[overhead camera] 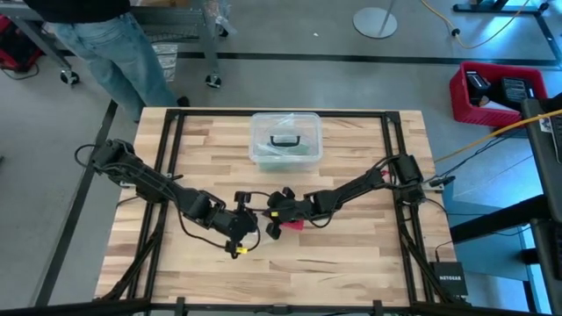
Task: Roll bandage
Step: Open the transparent zip bag, then put the red bandage into the transparent zip bag
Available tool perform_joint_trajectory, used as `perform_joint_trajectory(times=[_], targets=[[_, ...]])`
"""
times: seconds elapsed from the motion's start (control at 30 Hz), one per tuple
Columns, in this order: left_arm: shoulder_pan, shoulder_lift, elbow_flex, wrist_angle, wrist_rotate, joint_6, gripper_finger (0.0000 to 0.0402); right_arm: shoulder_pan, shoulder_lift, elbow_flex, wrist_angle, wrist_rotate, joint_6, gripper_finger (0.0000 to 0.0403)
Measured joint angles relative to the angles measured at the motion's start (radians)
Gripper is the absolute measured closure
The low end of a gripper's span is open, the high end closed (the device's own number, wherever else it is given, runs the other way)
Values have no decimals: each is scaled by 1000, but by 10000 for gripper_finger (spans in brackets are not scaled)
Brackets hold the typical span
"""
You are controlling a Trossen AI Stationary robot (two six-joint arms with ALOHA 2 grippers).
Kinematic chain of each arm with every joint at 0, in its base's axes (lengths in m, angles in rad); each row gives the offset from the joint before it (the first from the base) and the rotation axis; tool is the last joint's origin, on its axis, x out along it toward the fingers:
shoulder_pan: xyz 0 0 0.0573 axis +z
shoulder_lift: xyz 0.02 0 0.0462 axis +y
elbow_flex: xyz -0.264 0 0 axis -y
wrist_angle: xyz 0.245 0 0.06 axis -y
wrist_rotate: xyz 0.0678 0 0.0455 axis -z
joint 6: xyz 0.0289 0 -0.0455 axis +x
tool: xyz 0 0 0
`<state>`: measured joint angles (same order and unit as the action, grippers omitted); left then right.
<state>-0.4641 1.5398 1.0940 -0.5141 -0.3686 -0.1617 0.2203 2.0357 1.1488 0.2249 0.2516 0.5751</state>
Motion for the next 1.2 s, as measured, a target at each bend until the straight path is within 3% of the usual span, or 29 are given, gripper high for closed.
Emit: perform_joint_trajectory(times=[0.13, 0.4, 0.57, 0.93, 1.2], targets=[[0, 0, -6, 1, 7, 9, 398, -2, 1, 4, 2, -1, -9, 357], [1, 0, -6, 4, 6, 12, 398, 0, -10, 47, -10, -39, -113, 232], [1, 0, -6, 3, 4, 10, 398, 0, -67, 52, -56, -47, -211, 181], [2, 0, -6, 3, 2, 5, 398, 1, -198, 53, -252, -53, -321, 166], [2, 0, -6, 3, 2, 42, 398, 50, -303, 52, -581, -77, -343, 166]])
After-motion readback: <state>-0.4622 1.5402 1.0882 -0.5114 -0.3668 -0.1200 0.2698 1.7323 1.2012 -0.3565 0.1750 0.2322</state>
